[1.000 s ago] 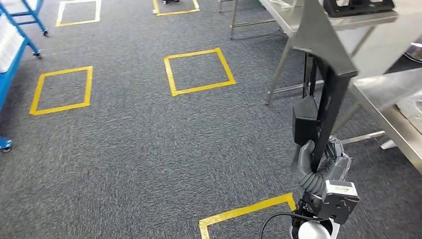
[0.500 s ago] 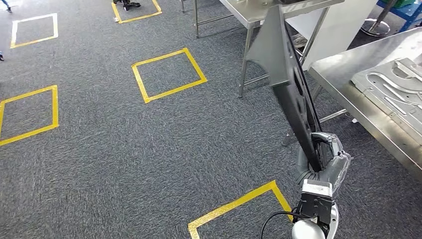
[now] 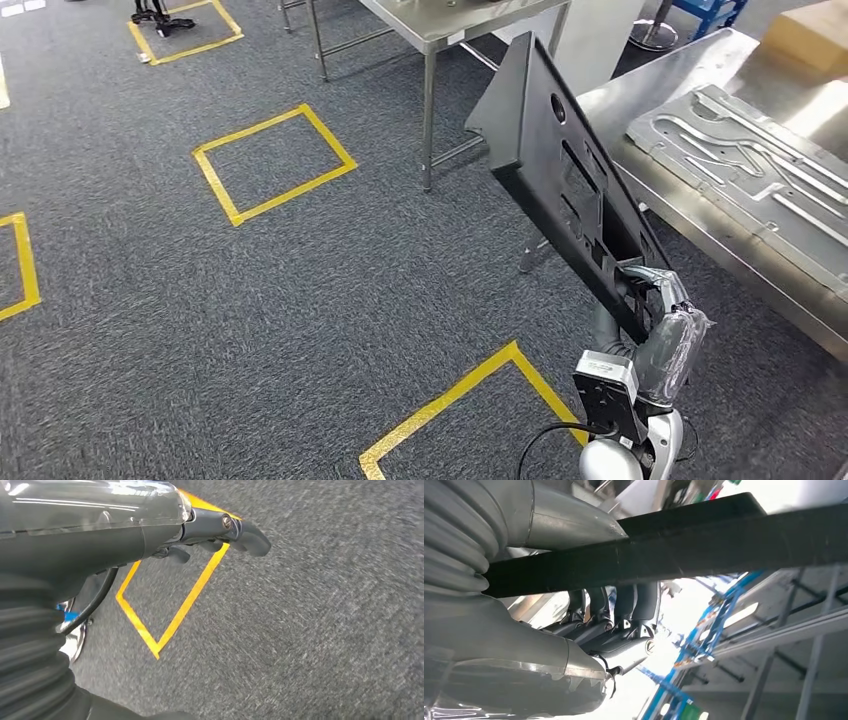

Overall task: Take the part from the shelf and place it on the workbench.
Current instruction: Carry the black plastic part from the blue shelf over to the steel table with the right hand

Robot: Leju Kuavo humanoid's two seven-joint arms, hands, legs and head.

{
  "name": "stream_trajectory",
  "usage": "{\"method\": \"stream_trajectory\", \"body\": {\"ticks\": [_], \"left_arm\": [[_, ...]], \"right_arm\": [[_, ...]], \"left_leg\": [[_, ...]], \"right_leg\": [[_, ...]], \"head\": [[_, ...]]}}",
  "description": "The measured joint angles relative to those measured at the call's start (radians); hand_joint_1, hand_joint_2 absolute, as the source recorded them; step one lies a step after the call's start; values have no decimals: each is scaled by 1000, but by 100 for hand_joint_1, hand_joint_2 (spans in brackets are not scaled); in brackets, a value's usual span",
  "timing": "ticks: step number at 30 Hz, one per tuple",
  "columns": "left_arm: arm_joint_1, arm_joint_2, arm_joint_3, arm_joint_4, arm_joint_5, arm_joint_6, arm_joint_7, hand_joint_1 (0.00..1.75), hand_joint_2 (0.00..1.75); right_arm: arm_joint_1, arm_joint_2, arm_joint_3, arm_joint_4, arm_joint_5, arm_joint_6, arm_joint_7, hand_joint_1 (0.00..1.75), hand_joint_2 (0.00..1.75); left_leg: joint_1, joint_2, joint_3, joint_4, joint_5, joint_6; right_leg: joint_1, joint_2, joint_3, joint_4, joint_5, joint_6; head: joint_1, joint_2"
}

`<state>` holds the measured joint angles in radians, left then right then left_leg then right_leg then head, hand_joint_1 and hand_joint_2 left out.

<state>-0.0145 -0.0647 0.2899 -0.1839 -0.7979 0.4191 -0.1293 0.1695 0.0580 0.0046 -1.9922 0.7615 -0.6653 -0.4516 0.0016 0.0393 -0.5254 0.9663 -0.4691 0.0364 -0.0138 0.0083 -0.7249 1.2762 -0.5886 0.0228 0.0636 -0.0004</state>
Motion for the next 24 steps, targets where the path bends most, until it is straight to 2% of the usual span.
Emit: {"method": "stream_trajectory", "body": {"ticks": [1,2,3,4,5,6,8,9,11,12,13,14,15,16,17,18,19,20,21,22,23,24], "left_arm": [[0,0,0,0,-1,0,0,0,175],[0,-1,0,0,-1,0,0,0,175],[-1,-2,0,0,-2,0,-1,0,175],[-1,-2,0,0,-4,0,-1,0,175],[-1,-2,0,0,-5,0,-2,0,175],[-2,-2,0,0,-6,0,-2,0,175],[-5,-1,0,0,-8,0,-3,0,175],[-7,-1,0,0,-9,0,-4,0,175],[-7,-2,0,0,-12,0,-5,0,175],[-6,-3,0,0,-14,0,-5,0,175],[-5,-3,0,0,-15,0,-6,0,175],[-4,-3,0,0,-15,0,-6,0,175],[-2,-3,0,0,-16,0,-6,0,175],[-1,-3,0,0,-16,0,-7,0,175],[0,-3,0,0,-16,0,-7,0,175],[1,-3,0,0,-15,0,-9,0,175],[2,-3,1,0,-13,-1,-12,0,175],[2,-3,3,0,-11,-2,-15,0,175],[2,-3,4,0,-9,-2,-18,0,175],[1,-3,7,0,-7,-3,-22,0,175],[-2,-4,9,0,-6,-3,-25,0,175],[-5,-5,10,0,-6,-4,-27,0,175]], "right_arm": [[2,1,-1,0,0,0,-3,175,175],[4,2,-1,1,-1,0,-7,175,175],[5,3,-1,0,-2,0,-11,175,175],[6,6,-1,-1,-2,0,-15,175,175],[7,10,-1,-2,-1,0,-20,175,175],[8,14,-2,-4,1,0,-25,175,175],[11,22,-5,-7,7,0,-31,175,175],[13,24,-7,-9,9,0,-31,175,175],[15,27,-9,-13,7,0,-24,175,175],[15,28,-10,-13,5,0,-19,175,175],[15,28,-10,-13,4,0,-16,175,175],[16,28,-10,-12,4,0,-13,175,175],[17,28,-10,-12,4,0,-12,175,175],[18,28,-10,-12,4,0,-12,175,175],[18,29,-10,-12,5,0,-12,175,175],[19,29,-10,-12,7,0,-12,175,175],[19,30,-10,-12,11,0,-12,175,175],[20,30,-10,-12,14,0,-12,175,175],[21,31,-10,-12,17,0,-13,175,175],[23,31,-10,-12,19,0,-14,175,175],[26,31,-10,-13,20,0,-15,175,175],[29,31,-10,-14,20,0,-18,175,175]], "left_leg": [[2,13,1,1,-3,-3],[5,25,3,4,-6,-8],[7,36,4,10,-12,-15],[7,46,5,17,-19,-23],[5,54,7,23,-24,-31],[3,62,9,27,-29,-38],[3,78,16,28,-34,-48],[7,73,17,34,-42,-54],[12,28,-7,98,-89,-62],[14,-2,-38,164,-126,-63],[14,-21,-75,242,-160,-62],[13,-29,-108,309,-182,-60],[12,-32,-129,346,-183,-57],[11,-35,-130,339,-163,-52],[10,-41,-111,290,-126,-46],[9,-59,-81,216,-83,-39],[8,-84,-51,145,-53,-33],[7,-103,-30,92,-35,-29],[6,-117,-19,64,-30,-27],[4,-116,-16,56,-32,-26],[4,-105,-14,51,-29,-23],[6,-92,-10,44,-23,-19]], "right_leg": [[-5,-6,11,-19,20,6],[-10,-17,41,-74,53,11],[-13,-39,80,-147,81,16],[-14,-58,113,-208,102,16],[-12,-70,135,-247,112,13],[-10,-75,143,-263,112,7],[-7,-52,141,-259,112,-9],[-7,-42,141,-259,113,-16],[-9,-21,141,-261,115,-29],[-8,-11,141,-262,116,-34],[-6,0,140,-261,116,-37],[-4,12,139,-260,117,-39],[-1,27,138,-259,117,-40],[1,42,139,-258,117,-40],[2,57,140,-257,117,-40],[2,72,140,-255,117,-40],[3,85,139,-254,117,-38],[3,97,137,-253,118,-35],[2,108,134,-252,120,-29],[0,119,131,-253,123,-23],[-1,131,128,-256,127,-15],[-1,131,126,-256,127,-10]], "head": [[0,0],[0,0],[0,0],[0,0],[0,0],[0,0],[-1,0],[-1,0],[-2,0],[-3,0],[-3,0],[-3,0],[-3,0],[-3,0],[-3,0],[-3,0],[-3,0],[-3,0],[-3,0],[-3,0],[-2,0],[-2,0]]}}
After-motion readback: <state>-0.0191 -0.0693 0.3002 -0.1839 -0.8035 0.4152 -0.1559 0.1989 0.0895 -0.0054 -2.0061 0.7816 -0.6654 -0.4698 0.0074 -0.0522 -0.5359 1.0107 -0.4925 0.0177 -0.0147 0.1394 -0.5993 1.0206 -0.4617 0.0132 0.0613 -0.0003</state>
